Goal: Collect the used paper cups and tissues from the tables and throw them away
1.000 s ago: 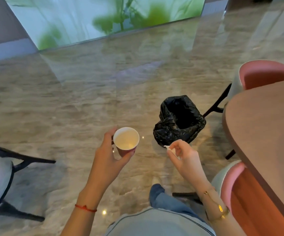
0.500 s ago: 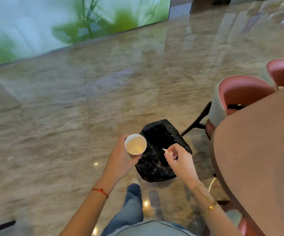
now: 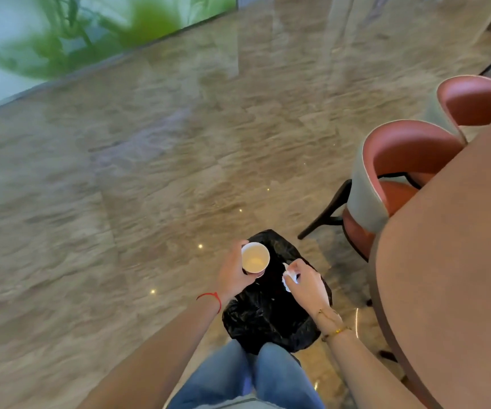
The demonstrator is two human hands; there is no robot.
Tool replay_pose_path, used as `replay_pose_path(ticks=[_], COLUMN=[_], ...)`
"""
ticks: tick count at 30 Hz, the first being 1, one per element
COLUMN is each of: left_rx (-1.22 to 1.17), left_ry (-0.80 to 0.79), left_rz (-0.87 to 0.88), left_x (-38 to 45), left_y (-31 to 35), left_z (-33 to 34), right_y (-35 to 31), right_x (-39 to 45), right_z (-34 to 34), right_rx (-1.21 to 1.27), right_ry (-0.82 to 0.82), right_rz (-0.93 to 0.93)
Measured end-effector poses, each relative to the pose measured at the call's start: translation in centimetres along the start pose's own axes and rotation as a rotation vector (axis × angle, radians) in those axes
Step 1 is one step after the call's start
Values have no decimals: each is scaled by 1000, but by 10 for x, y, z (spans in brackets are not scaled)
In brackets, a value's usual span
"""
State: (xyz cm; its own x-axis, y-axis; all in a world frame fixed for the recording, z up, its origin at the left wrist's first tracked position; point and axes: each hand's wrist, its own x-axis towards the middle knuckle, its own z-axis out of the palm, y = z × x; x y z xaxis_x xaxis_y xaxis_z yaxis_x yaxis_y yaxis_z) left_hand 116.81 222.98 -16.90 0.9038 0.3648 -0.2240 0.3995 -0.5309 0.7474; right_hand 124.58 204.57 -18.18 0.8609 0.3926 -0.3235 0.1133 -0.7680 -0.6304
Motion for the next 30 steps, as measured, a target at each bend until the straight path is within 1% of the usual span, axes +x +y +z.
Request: replay_pose_path(ticks=[3, 5, 7, 11, 14, 19, 23, 30], left_rx=[-1, -32, -71, -18, 4, 58, 77, 56], left_ry=[-96, -150, -129, -19, 98, 310, 465, 705], left_rz=[-55, -95, -121, -139, -115, -150, -180, -338], left_x=[22, 30, 26, -10, -45, -119, -176, -278], left_y=[-11, -17, -19, -14, -4, 8, 15, 21], left_z=[9, 12, 9, -13, -37, -66, -71, -57], right_y=[10, 15, 18, 10, -2, -29, -50, -88], right_x=[20, 32, 36, 26, 12, -17, -39, -68], right_z=[7, 8, 3, -19, -39, -65, -71, -53], right_rx=[-25, -45, -40, -46, -66, -127, -157, -249], right_ry=[-69, -101, -132, -147, -129, -144, -184, -289], right_rz=[39, 28, 9, -74, -197, -419, -573, -820])
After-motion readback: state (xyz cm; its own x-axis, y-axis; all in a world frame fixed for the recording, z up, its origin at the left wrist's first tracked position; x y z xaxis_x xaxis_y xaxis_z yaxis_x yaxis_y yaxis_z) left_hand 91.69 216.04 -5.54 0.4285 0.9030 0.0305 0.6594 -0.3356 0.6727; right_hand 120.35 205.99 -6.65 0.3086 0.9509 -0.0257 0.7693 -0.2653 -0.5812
